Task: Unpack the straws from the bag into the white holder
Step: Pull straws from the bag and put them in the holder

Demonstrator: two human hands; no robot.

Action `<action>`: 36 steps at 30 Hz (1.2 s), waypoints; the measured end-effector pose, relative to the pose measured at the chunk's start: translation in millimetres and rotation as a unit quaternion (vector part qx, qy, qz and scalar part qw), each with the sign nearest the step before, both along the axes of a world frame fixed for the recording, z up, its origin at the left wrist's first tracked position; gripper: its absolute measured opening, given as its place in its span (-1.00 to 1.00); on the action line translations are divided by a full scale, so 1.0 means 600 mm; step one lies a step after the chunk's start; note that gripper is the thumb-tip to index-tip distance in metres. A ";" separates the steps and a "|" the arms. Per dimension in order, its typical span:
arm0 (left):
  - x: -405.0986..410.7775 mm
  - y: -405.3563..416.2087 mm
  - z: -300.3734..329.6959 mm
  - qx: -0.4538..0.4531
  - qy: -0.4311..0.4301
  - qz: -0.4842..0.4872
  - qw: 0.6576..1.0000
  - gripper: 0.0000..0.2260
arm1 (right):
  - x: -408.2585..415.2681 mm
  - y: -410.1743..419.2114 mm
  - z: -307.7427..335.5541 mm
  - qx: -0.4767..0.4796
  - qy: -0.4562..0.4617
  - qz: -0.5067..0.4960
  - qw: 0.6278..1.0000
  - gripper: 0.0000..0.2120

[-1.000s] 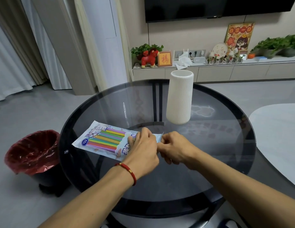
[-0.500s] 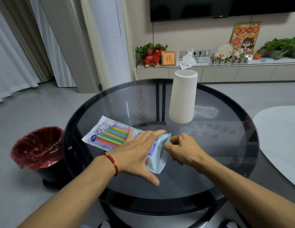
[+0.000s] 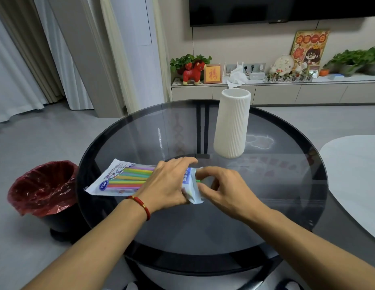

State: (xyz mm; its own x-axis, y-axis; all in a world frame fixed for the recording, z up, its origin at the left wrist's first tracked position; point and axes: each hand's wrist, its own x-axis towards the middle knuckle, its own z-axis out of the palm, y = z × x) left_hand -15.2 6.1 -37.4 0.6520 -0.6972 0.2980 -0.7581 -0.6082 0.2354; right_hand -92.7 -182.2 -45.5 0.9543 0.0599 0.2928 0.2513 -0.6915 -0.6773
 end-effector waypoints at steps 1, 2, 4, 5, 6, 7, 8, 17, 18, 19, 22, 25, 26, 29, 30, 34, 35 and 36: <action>-0.002 0.001 -0.001 0.006 0.005 -0.002 1.000 -0.20 | -0.001 -0.003 -0.001 0.020 0.034 0.032 0.999 -0.73; -0.005 0.002 -0.001 0.017 0.006 -0.003 1.000 -0.18 | -0.002 -0.007 -0.003 0.048 0.057 0.052 0.996 -0.72; -0.012 0.000 0.000 0.034 0.002 -0.006 0.999 -0.16 | -0.001 -0.012 -0.006 0.101 0.066 0.065 0.991 -0.75; -0.014 -0.001 0.000 0.036 0.001 -0.008 0.999 -0.15 | 0.000 -0.011 -0.008 0.115 0.064 0.071 0.989 -0.78; -0.015 -0.001 0.002 0.036 0.000 -0.011 0.999 -0.14 | 0.002 -0.006 -0.011 0.120 0.062 0.076 0.988 -0.80; -0.016 0.000 0.003 0.038 -0.001 -0.015 0.999 -0.14 | 0.004 -0.001 -0.015 0.124 0.060 0.077 0.988 -0.84; -0.017 0.002 0.003 0.041 -0.003 -0.018 0.999 -0.15 | 0.006 0.003 -0.018 0.132 0.058 0.072 0.987 -0.86; -0.008 0.030 0.004 0.058 -0.005 0.021 0.998 -0.16 | 0.003 -0.072 -0.011 0.258 0.091 -0.027 0.961 -0.93; -0.009 0.028 0.004 0.062 -0.001 0.019 0.998 -0.16 | 0.001 -0.071 -0.013 0.271 0.092 -0.028 0.958 -0.90; -0.011 0.025 0.004 0.064 0.001 0.016 0.998 -0.16 | 0.000 -0.067 -0.015 0.277 0.097 -0.024 0.956 -0.84; -0.015 0.014 0.006 0.073 0.000 0.001 0.997 -0.17 | 0.005 -0.049 -0.023 0.235 0.075 -0.007 0.969 -0.89; -0.026 0.007 0.005 0.092 0.008 -0.006 0.996 -0.15 | 0.012 -0.042 -0.030 0.225 0.053 -0.030 0.973 -0.93; -0.031 0.003 0.004 0.089 0.022 -0.001 0.996 -0.14 | 0.013 -0.041 -0.031 0.233 0.059 -0.029 0.970 -0.94; -0.041 -0.015 0.004 0.060 0.036 0.030 0.997 -0.33 | 0.010 -0.038 -0.031 0.243 0.063 -0.004 0.968 -0.93; -0.041 -0.020 0.005 0.061 0.024 0.042 0.997 -0.44 | 0.010 -0.040 -0.031 0.246 0.063 -0.001 0.967 -0.91; -0.032 -0.017 0.008 0.096 0.046 0.075 0.991 -0.59 | 0.007 -0.070 -0.025 0.315 0.081 -0.034 0.945 -0.84; -0.030 -0.014 0.010 0.093 0.059 0.079 0.991 -0.59 | 0.006 -0.082 -0.023 0.342 0.083 -0.050 0.935 -0.82; -0.029 -0.011 0.011 0.090 0.068 0.080 0.990 -0.57 | 0.004 -0.095 -0.021 0.371 0.085 -0.062 0.923 -0.81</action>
State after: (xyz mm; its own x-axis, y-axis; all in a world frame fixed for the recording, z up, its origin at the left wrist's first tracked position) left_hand -32.4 -0.5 -30.5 0.7843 -0.6151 0.0807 -0.6170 -0.7598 0.2047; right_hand -90.2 -239.0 -57.9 0.9764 -0.2092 0.0542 0.0475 -0.0371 -0.9982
